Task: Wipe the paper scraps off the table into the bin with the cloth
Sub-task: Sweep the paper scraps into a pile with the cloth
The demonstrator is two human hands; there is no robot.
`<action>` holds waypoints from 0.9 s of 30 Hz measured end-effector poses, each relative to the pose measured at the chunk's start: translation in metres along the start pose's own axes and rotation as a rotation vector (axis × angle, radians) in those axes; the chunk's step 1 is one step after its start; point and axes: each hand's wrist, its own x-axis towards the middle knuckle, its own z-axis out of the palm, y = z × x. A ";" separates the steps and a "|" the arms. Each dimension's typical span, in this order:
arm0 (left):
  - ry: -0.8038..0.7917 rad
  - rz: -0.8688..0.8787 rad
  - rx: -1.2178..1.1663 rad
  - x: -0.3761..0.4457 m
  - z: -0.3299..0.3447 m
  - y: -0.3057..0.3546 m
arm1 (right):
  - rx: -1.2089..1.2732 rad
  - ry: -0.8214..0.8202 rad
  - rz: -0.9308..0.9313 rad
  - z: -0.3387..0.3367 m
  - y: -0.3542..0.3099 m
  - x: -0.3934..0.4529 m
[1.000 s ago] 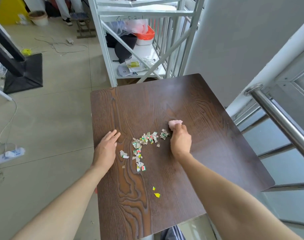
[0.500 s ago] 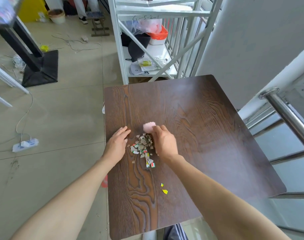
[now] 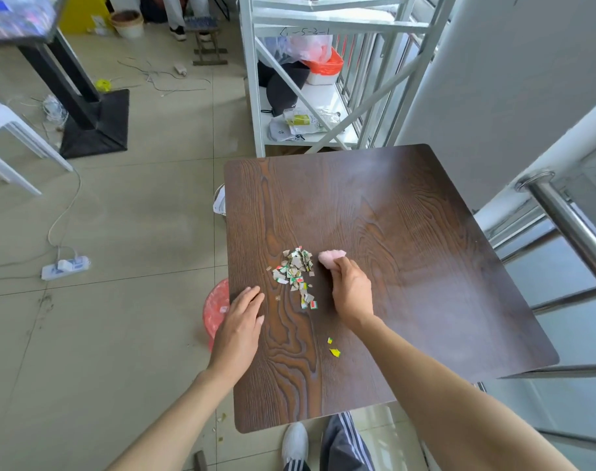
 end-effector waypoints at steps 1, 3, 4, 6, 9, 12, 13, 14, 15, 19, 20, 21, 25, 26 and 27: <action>0.003 -0.013 -0.001 -0.001 0.001 0.002 | 0.028 -0.009 -0.018 -0.004 0.000 -0.002; 0.014 -0.027 0.002 -0.003 0.002 0.006 | 0.015 0.015 -0.045 -0.017 0.003 -0.013; 0.021 -0.021 0.002 -0.004 0.003 0.007 | -0.016 0.041 -0.054 -0.026 0.004 -0.020; 0.001 -0.004 -0.003 -0.009 0.004 0.009 | -0.132 0.119 -0.075 -0.044 0.015 -0.039; -0.041 0.017 -0.006 -0.017 0.007 0.011 | -0.340 0.111 -0.013 -0.059 0.031 -0.075; -0.051 0.033 0.010 -0.024 0.009 0.014 | -0.360 -0.014 0.128 -0.049 0.021 -0.110; -0.052 0.034 0.009 -0.025 0.010 0.015 | -0.328 -0.020 0.169 -0.043 0.012 -0.118; -0.052 0.036 0.009 -0.026 0.010 0.015 | -0.280 -0.017 0.214 -0.037 0.001 -0.122; -0.051 0.040 0.011 -0.026 0.011 0.015 | -0.220 -0.012 0.255 -0.031 -0.010 -0.124; -0.047 0.059 0.021 -0.028 0.014 0.013 | 0.080 0.046 0.456 -0.010 -0.044 -0.115; -0.044 0.065 0.023 -0.028 0.015 0.013 | 0.137 0.069 0.490 -0.004 -0.051 -0.110; -0.043 0.070 0.022 -0.028 0.015 0.012 | 0.183 0.089 0.515 0.002 -0.057 -0.105; -0.054 0.068 0.008 -0.027 0.016 0.009 | 0.360 0.188 0.646 0.017 -0.084 -0.081; -0.054 0.064 0.002 -0.026 0.016 0.009 | 0.388 0.199 0.658 0.020 -0.087 -0.075; -0.050 0.060 -0.004 -0.026 0.016 0.010 | 0.413 0.203 0.669 0.021 -0.091 -0.069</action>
